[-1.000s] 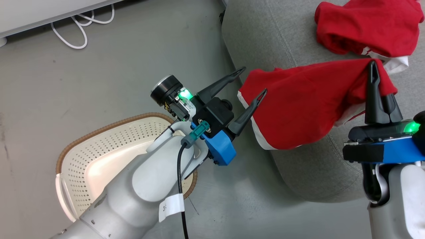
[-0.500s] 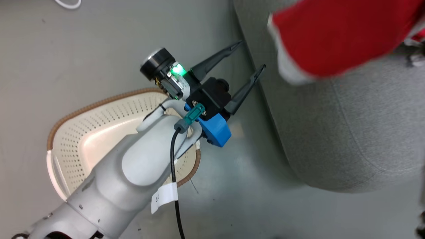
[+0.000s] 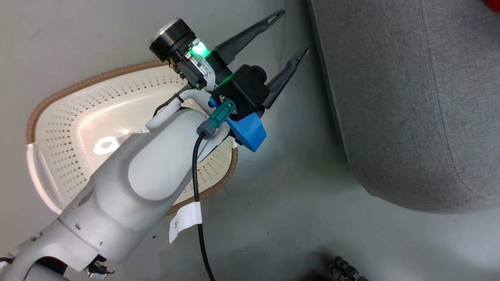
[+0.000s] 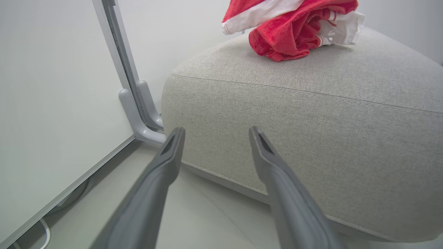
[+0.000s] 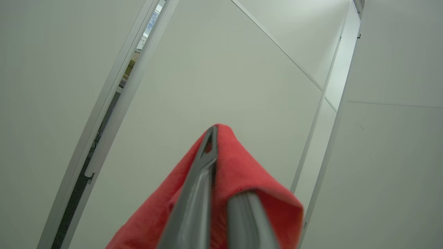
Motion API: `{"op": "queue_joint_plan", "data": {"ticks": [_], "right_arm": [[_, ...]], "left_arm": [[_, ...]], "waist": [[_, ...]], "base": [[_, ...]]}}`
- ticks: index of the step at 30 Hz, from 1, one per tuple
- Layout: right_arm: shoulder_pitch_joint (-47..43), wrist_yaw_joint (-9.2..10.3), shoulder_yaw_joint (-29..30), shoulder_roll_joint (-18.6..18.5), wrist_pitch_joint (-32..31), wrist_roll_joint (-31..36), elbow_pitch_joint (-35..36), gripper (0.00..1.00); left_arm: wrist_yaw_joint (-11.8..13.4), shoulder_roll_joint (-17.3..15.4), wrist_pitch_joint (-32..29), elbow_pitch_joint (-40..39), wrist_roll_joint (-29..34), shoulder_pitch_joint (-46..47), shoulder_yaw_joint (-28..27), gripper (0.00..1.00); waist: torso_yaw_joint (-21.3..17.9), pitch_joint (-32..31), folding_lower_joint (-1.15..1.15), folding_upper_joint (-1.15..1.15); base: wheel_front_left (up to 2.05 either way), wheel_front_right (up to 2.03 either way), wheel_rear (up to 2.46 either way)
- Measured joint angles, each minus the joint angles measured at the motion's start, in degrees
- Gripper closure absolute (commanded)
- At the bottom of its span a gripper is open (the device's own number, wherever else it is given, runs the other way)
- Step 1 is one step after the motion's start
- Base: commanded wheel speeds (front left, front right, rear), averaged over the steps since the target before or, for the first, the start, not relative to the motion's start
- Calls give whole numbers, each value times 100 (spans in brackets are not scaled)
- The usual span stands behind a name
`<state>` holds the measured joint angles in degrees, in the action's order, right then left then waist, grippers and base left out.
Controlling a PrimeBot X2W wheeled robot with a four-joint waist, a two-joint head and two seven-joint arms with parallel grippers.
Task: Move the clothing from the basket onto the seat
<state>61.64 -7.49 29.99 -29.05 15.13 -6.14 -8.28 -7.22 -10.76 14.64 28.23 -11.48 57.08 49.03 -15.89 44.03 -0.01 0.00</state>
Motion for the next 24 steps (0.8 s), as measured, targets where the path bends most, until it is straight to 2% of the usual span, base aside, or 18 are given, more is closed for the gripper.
{"op": "queue_joint_plan", "data": {"ticks": [3,6,15,22,23,24], "right_arm": [[-229,0,94,11,0,40,-489,100],[-510,0,196,253,0,58,-847,100],[-1217,-1,22,1017,-1,267,-1523,100],[-1395,-1,-99,1327,-1,197,-1909,100],[-1408,-1,-74,1371,-1,189,-1882,19],[-1425,-1,-25,1411,-1,180,-1797,0]], "left_arm": [[12,-51,-20,-48,5,52,5,0],[13,-60,-45,-101,7,68,34,0],[19,-201,-154,-254,4,134,96,0],[62,-279,-246,-371,-1,142,132,0],[63,-292,-249,-389,-5,147,134,0],[66,-309,-250,-393,-7,147,135,0]], "waist": [[-57,122,0,0],[-114,209,0,0],[-193,418,0,0],[-237,487,0,0],[-244,484,0,0],[-251,473,0,0]], "base": [[0,0,0],[0,0,0],[0,0,0],[0,0,0],[0,0,0],[0,0,0]]}}
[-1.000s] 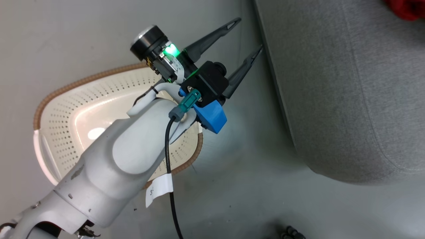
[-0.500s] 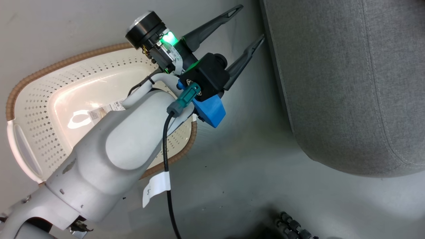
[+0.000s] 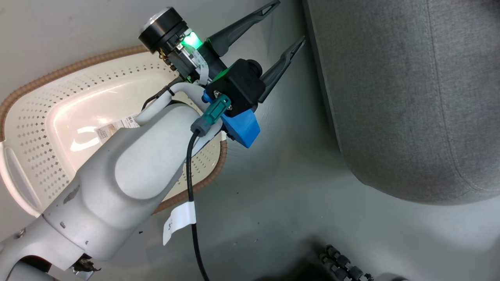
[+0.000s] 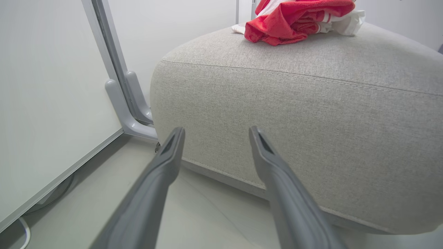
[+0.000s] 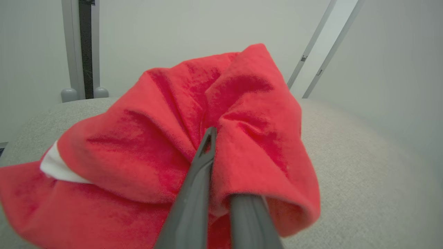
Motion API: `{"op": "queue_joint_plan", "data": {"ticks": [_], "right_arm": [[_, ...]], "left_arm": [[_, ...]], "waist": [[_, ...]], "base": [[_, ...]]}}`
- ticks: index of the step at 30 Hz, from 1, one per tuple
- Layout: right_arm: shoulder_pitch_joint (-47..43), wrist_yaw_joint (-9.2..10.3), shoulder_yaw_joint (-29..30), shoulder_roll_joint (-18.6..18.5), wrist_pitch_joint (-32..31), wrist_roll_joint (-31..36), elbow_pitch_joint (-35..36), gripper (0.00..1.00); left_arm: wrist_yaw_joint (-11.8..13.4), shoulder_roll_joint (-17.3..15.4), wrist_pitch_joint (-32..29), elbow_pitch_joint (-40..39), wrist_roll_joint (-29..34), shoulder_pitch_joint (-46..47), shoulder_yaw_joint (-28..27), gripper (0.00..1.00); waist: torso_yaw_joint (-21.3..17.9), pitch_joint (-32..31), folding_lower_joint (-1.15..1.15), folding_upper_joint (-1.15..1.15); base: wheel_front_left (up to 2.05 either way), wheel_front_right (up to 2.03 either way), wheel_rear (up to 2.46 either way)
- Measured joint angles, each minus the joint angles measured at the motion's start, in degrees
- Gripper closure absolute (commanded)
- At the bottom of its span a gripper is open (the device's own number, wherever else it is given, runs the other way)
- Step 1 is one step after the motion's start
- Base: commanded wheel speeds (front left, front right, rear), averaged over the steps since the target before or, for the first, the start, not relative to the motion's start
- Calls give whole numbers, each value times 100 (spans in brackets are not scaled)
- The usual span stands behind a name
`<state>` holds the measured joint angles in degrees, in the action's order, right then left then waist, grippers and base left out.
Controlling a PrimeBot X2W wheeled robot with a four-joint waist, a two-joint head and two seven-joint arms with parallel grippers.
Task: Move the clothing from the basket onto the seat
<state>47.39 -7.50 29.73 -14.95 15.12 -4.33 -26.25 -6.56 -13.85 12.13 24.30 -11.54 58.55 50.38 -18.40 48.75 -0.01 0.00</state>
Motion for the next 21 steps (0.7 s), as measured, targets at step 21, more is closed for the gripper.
{"op": "queue_joint_plan", "data": {"ticks": [21], "right_arm": [[-2363,1,-539,544,0,49,2049,0]], "left_arm": [[401,370,286,-37,-500,-985,-588,0]], "waist": [[116,-1828,1,0]], "base": [[0,0,0]]}}
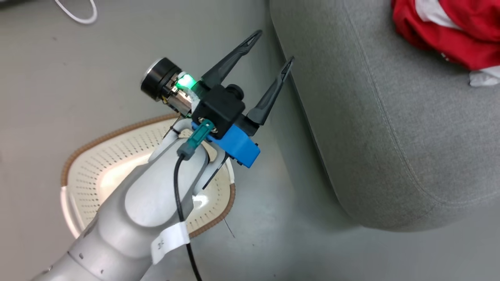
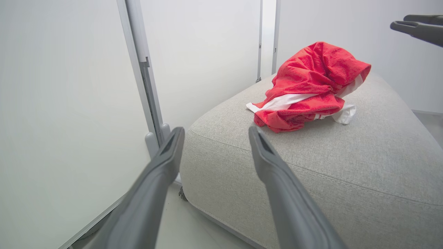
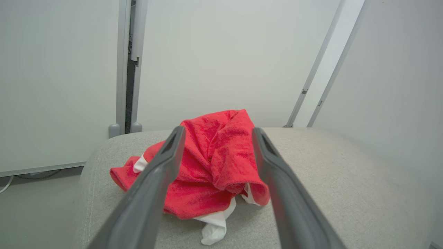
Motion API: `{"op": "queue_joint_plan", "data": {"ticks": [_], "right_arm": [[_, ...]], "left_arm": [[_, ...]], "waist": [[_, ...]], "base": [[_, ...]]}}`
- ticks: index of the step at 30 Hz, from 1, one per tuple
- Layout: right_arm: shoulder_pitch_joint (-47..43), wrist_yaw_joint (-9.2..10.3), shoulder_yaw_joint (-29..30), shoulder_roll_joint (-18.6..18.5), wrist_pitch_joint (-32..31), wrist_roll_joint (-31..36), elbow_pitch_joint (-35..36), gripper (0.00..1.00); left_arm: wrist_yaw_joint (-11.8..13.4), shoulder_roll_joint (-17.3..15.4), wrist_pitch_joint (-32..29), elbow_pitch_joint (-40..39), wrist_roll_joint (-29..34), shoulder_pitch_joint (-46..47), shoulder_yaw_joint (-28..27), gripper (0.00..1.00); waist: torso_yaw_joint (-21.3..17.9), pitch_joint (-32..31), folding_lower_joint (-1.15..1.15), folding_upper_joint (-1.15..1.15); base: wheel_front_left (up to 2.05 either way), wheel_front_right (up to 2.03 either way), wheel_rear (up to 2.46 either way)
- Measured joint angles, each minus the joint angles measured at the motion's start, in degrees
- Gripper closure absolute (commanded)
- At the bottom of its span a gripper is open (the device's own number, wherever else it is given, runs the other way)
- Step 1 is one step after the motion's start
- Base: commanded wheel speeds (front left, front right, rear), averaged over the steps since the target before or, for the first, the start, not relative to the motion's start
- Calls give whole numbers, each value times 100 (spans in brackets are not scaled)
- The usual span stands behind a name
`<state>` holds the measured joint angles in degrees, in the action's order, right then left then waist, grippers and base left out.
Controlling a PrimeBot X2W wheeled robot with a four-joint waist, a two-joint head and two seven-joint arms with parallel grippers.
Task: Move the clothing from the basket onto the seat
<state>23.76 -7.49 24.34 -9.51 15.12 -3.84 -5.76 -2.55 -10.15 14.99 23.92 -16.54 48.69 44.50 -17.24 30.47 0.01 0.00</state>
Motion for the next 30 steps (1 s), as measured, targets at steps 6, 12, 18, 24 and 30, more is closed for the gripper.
{"op": "queue_joint_plan", "data": {"ticks": [6,12,18,24,30], "right_arm": [[-120,0,-713,16,0,-31,475,0],[-172,-1,-1416,66,0,-68,544,0],[-265,0,-1828,151,0,-76,490,0],[-533,0,-2033,277,0,-137,303,0],[-777,0,-2113,330,0,-193,101,0]], "left_arm": [[168,10,1,-460,-2,-606,-706,0],[259,-40,1,-743,142,-1283,-1479,0],[278,18,2,-903,275,-1883,-2225,0],[249,151,8,-932,415,-2475,-2865,0],[148,308,7,-959,550,-3021,-3407,0]], "waist": [[334,-571,0,0],[768,-1010,0,0],[1159,-1379,0,0],[1480,-1712,0,0],[1679,-2023,0,0]], "base": [[0,0,0],[0,0,0],[0,0,0],[0,0,0],[0,0,0]]}}
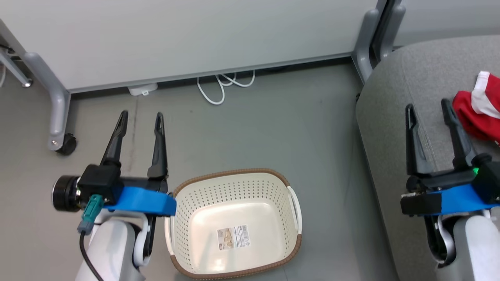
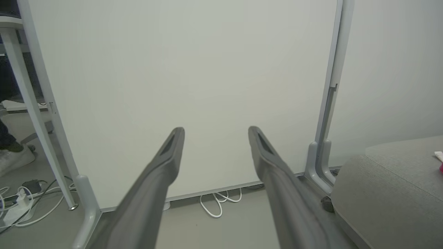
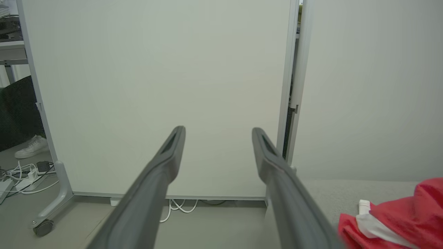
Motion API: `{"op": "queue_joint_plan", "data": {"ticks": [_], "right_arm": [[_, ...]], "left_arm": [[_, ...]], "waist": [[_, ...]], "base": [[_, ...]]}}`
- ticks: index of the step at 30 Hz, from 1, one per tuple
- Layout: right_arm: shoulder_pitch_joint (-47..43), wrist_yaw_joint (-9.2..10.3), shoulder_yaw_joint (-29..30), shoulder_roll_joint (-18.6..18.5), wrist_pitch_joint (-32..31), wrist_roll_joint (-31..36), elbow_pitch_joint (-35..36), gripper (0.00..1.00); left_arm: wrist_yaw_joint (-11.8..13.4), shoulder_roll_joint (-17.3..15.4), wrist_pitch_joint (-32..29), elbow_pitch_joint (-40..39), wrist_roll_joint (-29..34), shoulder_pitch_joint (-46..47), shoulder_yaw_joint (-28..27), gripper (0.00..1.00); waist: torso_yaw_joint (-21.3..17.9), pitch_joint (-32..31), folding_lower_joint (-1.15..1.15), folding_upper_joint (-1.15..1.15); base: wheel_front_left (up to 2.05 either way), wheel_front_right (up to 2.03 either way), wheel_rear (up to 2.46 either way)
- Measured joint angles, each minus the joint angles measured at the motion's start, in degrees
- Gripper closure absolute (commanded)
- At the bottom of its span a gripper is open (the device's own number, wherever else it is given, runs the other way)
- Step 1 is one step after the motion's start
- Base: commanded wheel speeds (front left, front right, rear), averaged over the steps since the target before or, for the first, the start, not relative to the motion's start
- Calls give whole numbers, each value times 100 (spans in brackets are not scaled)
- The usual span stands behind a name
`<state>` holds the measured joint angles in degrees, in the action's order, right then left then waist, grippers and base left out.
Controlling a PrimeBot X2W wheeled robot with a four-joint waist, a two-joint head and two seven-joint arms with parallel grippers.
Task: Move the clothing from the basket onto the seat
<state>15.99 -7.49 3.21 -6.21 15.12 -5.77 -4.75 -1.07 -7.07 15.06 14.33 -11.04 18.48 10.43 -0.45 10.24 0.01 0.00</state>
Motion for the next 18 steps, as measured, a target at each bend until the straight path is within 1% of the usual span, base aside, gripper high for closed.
{"op": "queue_joint_plan", "data": {"ticks": [6,12,18], "right_arm": [[-300,0,0,60,0,-37,-181,0],[-602,0,4,130,1,-49,-314,0],[-778,0,-10,214,0,-93,-411,0]], "left_arm": [[-138,176,1,3,118,-461,-394,0],[-252,313,0,14,216,-762,-598,0],[-347,377,0,81,281,-907,-726,0]], "waist": [[123,-242,0,0],[213,-394,0,0],[256,-476,0,0]], "base": [[0,0,0],[0,0,0],[0,0,0]]}}
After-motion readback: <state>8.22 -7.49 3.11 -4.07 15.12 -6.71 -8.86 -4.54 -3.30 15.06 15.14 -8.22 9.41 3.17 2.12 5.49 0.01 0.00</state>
